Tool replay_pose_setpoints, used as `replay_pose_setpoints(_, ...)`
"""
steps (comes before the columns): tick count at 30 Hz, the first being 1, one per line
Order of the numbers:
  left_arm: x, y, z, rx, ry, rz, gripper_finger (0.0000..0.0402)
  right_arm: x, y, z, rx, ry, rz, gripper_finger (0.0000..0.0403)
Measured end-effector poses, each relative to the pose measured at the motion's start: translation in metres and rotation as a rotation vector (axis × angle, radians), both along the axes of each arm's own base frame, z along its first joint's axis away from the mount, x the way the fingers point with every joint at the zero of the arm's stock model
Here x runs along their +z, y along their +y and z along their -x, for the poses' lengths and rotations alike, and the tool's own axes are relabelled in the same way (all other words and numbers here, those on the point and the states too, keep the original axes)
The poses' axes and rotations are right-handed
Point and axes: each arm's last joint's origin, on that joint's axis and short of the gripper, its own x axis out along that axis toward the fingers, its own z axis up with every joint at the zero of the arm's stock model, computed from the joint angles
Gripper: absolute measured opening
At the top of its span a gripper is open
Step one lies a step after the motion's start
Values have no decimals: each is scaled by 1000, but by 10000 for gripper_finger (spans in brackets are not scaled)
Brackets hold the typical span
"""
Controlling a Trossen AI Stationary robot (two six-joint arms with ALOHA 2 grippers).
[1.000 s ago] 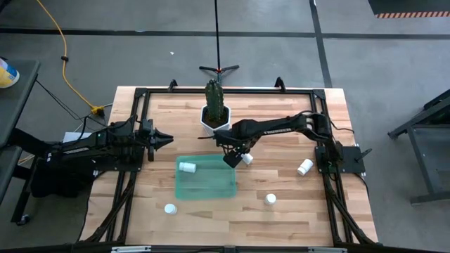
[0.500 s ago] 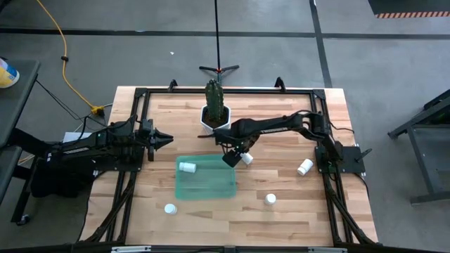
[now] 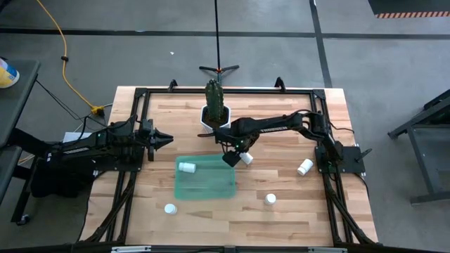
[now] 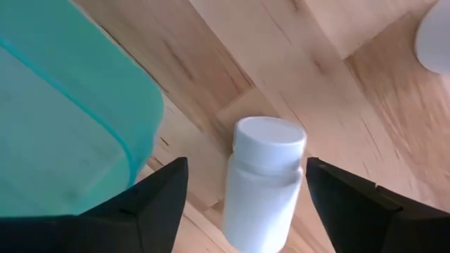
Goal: Pick and place pill bottles into a basket
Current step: Put the white pill bottle into the green bin
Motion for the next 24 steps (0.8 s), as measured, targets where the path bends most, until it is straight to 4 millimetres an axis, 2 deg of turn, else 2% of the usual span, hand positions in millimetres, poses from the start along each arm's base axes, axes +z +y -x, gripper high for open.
replay_pose_setpoints(4, 0, 0, 0, 0, 0, 0, 97, -1, 0, 0, 10, -1, 1, 282)
replay_pose_setpoints(15, 0, 0, 0, 0, 1, 0, 97, -23, 0, -3, 24, 55, -9, 282)
replay_pose_setpoints(24, 0, 0, 0, 0, 0, 0, 97, -25, 1, -4, 43, 54, -11, 265)
